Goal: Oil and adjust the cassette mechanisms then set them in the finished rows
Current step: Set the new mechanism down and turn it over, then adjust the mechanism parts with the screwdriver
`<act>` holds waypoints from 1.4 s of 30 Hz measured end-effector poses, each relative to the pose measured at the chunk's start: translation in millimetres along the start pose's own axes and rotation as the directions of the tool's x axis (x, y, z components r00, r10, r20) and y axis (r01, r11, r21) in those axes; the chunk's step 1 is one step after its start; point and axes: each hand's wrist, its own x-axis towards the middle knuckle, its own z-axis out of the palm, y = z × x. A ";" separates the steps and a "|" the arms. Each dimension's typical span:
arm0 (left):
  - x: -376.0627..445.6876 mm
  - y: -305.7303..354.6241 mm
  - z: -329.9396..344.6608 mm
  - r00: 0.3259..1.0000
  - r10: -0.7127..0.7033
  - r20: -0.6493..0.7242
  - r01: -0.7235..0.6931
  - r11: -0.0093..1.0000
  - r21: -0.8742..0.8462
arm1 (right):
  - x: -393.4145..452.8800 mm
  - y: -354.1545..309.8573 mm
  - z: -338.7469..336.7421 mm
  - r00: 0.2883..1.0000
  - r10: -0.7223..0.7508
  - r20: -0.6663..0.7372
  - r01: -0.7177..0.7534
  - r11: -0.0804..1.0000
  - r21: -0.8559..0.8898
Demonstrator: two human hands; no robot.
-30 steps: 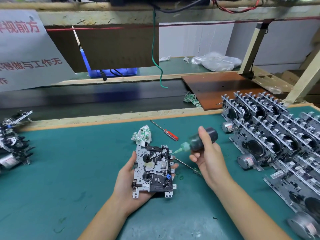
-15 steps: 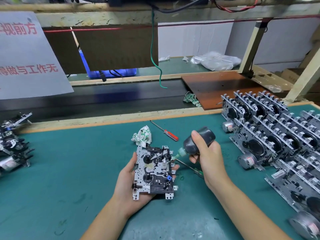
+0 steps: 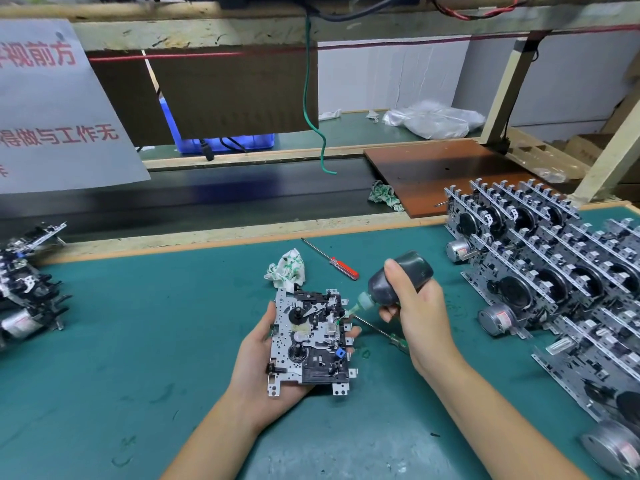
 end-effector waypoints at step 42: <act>-14.9 5.0 8.3 0.961 -0.268 0.068 0.193 0.827 0.528 | -41.6 -9.8 -39.2 0.713 0.003 0.701 0.694 0.138 -0.706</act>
